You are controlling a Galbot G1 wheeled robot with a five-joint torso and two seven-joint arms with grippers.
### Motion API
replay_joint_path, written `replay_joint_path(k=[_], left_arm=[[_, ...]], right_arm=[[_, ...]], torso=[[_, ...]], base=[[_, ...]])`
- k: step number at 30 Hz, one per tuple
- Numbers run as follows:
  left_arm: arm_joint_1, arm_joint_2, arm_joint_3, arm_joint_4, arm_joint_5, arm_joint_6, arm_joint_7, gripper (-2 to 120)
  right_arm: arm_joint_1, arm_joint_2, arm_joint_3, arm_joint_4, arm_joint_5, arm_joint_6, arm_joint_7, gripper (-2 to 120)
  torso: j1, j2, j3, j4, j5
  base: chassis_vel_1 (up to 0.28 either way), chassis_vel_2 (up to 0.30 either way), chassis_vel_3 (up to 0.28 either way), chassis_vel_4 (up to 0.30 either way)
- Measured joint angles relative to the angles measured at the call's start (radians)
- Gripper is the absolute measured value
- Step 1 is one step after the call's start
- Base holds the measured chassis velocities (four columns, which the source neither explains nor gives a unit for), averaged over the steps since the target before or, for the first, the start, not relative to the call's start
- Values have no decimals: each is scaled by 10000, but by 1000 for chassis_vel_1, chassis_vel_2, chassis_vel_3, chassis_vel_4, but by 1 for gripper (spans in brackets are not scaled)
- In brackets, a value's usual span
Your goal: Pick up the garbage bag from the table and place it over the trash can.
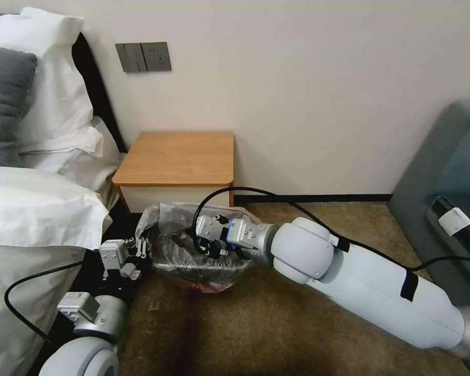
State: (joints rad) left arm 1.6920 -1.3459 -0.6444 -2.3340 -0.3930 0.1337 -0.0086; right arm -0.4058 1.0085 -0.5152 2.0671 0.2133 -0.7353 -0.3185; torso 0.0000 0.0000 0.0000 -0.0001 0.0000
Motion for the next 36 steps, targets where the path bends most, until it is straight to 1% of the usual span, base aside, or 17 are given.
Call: replay_joint_path(k=[8, 17, 26, 36], left_arm=[[42, -37, 19, -134, 278, -48, 232, 9], [50, -39, 40, -198, 516, -111, 391, 9], [-38, -82, 47, -176, 549, -173, 437, 9], [-16, -190, 55, -253, 547, -256, 640, 9]], right_arm=[[523, 285, -630, -556, -315, 9, 76, 0], [1047, 554, -1357, -1280, -285, 19, 522, 0], [1161, 628, -1535, -1747, -87, 23, 497, 0], [1234, 852, -1708, -2411, 235, 29, 703, 0]], torso=[[0, 0, 0, 0, 0], [0, 0, 0, 1, 0], [0, 0, 0, 0, 0], [0, 0, 0, 1, 0]], base=[[0, 0, 0, 0], [0, 0, 0, 0], [0, 0, 0, 0], [0, 0, 0, 0]])
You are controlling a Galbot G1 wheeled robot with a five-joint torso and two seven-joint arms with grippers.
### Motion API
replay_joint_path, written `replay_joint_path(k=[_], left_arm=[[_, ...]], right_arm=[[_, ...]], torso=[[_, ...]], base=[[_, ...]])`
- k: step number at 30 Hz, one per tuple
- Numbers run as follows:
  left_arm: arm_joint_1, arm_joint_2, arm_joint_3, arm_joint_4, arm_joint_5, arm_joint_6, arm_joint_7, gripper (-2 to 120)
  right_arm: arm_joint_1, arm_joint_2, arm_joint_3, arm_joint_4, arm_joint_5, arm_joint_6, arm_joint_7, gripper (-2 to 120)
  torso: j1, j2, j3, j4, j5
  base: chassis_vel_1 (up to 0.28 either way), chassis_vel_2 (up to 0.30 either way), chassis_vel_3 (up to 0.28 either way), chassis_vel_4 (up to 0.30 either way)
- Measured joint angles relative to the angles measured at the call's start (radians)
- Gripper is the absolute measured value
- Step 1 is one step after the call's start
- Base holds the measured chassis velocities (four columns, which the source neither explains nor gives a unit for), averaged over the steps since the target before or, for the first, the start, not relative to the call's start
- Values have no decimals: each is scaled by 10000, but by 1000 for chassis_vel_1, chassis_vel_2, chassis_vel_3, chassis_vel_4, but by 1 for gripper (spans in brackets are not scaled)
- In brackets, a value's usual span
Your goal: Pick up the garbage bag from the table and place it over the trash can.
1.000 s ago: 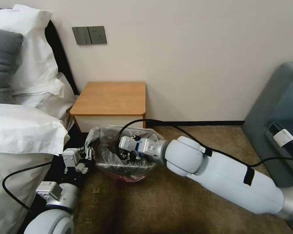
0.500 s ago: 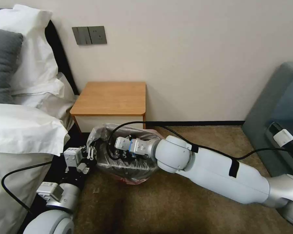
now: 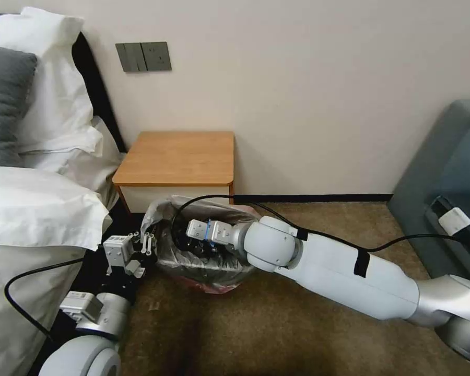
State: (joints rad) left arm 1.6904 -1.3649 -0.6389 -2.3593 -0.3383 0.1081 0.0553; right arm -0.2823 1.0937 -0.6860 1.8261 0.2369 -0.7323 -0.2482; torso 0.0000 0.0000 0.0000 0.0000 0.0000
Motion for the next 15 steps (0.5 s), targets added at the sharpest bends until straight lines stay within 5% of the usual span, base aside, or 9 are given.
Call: replay_joint_path(k=[15], left_arm=[[120, -117, -7, -116, 122, -87, 160, 9]], right_arm=[[104, -40, -354, -339, 6, 6, 215, 0]], torso=[[0, 0, 0, 0, 0]], base=[[0, 0, 0, 0]])
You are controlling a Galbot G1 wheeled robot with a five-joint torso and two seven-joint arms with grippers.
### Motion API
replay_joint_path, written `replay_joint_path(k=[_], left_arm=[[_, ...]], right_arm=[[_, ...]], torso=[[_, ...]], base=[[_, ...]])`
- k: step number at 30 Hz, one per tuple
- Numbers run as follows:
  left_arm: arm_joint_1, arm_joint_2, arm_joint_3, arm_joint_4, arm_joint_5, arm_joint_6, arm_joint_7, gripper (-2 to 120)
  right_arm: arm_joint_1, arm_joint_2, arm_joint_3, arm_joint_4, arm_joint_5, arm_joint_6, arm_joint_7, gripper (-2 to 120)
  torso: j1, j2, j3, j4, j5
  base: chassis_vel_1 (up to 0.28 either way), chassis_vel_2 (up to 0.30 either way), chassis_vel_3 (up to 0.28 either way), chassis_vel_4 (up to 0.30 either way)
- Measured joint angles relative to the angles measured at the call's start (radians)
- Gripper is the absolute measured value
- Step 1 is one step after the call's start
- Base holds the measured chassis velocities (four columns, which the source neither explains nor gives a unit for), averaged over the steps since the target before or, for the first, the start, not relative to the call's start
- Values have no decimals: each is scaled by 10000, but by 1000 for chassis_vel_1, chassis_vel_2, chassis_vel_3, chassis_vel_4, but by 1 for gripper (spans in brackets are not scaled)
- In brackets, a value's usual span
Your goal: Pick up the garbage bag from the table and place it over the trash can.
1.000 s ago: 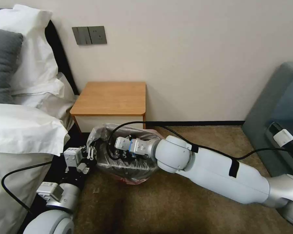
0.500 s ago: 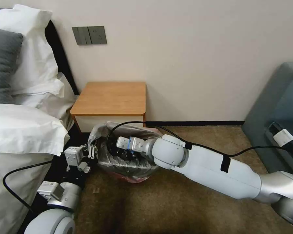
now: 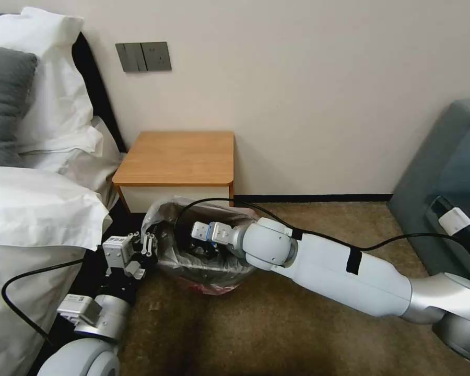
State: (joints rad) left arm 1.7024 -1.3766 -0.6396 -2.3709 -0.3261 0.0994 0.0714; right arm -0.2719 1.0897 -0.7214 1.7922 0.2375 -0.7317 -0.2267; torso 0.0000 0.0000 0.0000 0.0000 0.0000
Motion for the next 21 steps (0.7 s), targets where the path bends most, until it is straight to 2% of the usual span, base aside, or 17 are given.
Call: replay_joint_path(k=[13, 18, 21], left_arm=[[3, -84, -7, 154, 124, 3, 1, 9], [-32, -55, -75, 295, -55, 88, -91, 9], [-149, -48, -75, 466, -847, 411, -489, 9]], right_arm=[[22, -94, 114, 411, 346, 0, 332, 0], [-65, -406, 395, 1065, 1157, -1, 673, 0], [-408, -759, 824, 1834, 2040, -2, 1057, 0]], torso=[[0, 0, 0, 2, 0], [0, 0, 0, 1, 0], [0, 0, 0, 2, 0]], base=[[0, 0, 0, 0], [0, 0, 0, 0], [0, 0, 0, 0]])
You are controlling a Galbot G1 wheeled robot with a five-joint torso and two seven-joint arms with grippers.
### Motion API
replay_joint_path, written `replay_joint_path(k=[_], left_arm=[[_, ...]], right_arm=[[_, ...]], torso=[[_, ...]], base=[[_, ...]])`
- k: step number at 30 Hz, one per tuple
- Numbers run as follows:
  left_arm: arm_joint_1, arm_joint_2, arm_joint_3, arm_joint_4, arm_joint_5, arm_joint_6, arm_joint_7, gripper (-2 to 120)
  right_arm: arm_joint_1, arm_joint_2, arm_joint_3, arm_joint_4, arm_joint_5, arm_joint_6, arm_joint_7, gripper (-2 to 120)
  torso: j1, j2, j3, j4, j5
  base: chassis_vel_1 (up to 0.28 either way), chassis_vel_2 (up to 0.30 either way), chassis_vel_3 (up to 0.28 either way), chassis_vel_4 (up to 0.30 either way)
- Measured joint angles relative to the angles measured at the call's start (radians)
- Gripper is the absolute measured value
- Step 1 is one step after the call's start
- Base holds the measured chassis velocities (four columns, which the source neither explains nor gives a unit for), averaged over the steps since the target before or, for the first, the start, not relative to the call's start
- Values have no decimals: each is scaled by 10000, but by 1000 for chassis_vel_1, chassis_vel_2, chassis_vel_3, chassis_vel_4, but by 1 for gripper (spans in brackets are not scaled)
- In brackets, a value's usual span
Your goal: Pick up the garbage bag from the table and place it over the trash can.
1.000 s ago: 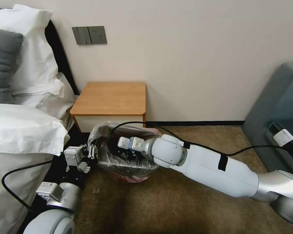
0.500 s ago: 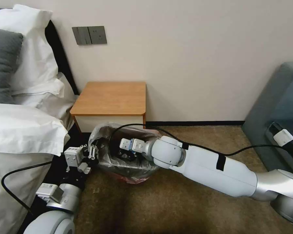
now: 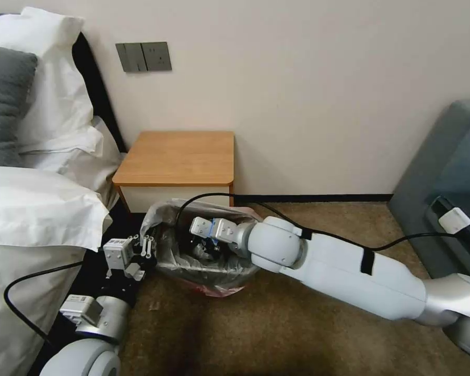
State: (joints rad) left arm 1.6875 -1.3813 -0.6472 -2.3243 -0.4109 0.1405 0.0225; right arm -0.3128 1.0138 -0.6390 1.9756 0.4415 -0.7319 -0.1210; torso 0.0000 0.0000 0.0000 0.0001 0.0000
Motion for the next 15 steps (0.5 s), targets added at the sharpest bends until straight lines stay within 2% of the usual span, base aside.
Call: replay_joint_path(k=[7, 9, 10, 12, 14, 15], left_arm=[[-155, 50, 3, 133, -854, 324, -360, 9], [-274, 92, -9, 176, -1703, 696, -854, 9], [-274, 92, -9, 176, -1703, 696, -854, 9], [-308, 102, -18, 272, -1946, 877, -1174, 9], [-308, 104, -34, 306, -1955, 904, -1231, 9], [-294, 107, -52, 327, -1973, 937, -1317, 9]], right_arm=[[-660, -232, 611, 633, 912, -2, 801, 0], [-1682, -666, 1713, 1539, 1707, -3, 1346, 0], [-1682, -666, 1713, 1539, 1707, -3, 1346, 0], [-2907, -977, 3169, 2323, 2064, 37, 1686, 0], [-3302, -1060, 3540, 2550, 2076, 120, 1871, 4], [-3903, -1196, 3923, 2890, 2051, 327, 2353, 7]], torso=[[0, 0, 0, -1, 0], [0, 0, 0, -1, 1], [0, 0, 0, -1, 1], [0, 0, 0, -1, 0], [0, 0, 0, -3, 1], [-1, 0, 0, -3, 1]], base=[[0, 0, 0, 0], [0, 0, 0, 0], [0, 0, 0, 0], [0, 0, 0, 0], [0, 0, 0, 0], [0, 0, 0, 0]])
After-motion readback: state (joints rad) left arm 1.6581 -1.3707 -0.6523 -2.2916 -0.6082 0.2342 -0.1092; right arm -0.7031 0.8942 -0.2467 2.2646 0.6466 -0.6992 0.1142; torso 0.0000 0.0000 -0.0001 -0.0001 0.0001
